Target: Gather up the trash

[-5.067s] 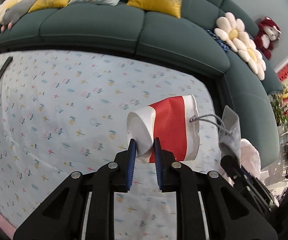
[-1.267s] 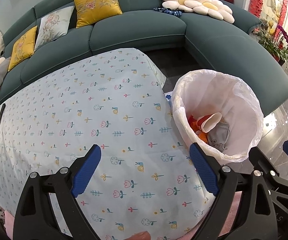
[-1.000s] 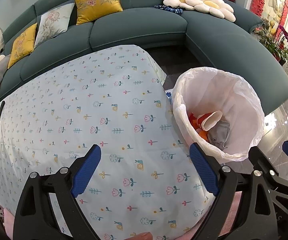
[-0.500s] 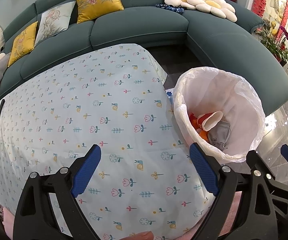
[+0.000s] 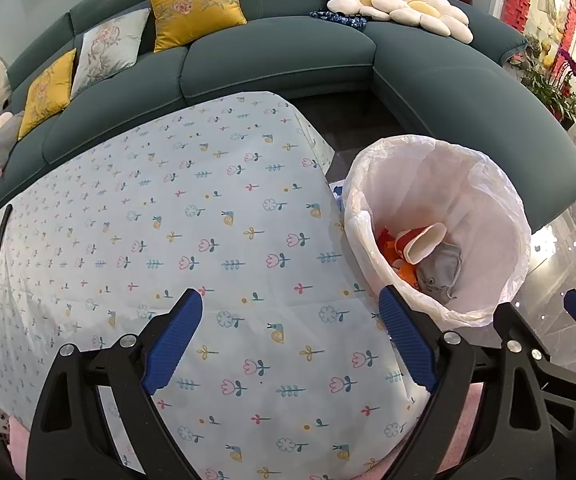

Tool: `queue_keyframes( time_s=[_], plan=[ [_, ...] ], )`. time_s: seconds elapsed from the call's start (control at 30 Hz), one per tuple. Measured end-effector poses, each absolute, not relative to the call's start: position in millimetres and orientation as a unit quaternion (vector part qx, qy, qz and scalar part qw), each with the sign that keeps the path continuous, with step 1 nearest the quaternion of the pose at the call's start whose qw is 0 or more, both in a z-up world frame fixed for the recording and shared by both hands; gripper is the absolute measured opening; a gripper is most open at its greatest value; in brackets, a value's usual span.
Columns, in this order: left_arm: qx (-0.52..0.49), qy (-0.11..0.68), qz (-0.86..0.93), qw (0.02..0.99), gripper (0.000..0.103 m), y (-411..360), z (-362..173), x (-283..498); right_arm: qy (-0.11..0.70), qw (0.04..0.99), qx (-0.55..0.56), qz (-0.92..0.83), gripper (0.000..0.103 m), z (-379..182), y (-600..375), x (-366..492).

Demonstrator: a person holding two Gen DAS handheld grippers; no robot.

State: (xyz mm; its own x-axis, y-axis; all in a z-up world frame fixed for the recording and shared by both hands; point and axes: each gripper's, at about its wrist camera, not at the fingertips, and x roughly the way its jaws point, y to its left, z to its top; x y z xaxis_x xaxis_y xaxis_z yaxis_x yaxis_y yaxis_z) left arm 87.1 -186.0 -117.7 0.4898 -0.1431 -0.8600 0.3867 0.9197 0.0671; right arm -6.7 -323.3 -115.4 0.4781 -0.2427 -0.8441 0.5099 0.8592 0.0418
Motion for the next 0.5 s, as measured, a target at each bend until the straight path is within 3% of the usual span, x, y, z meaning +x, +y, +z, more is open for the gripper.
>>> queue_keyframes(
  time_s=[0.5],
  plan=[
    [0.131, 0.481, -0.153, 0.853, 0.085, -186.6, -117.6, 87.5, 0.46, 0.847, 0.145, -0.222, 0.096, -115.9, -323.9, -6.6]
  ],
)
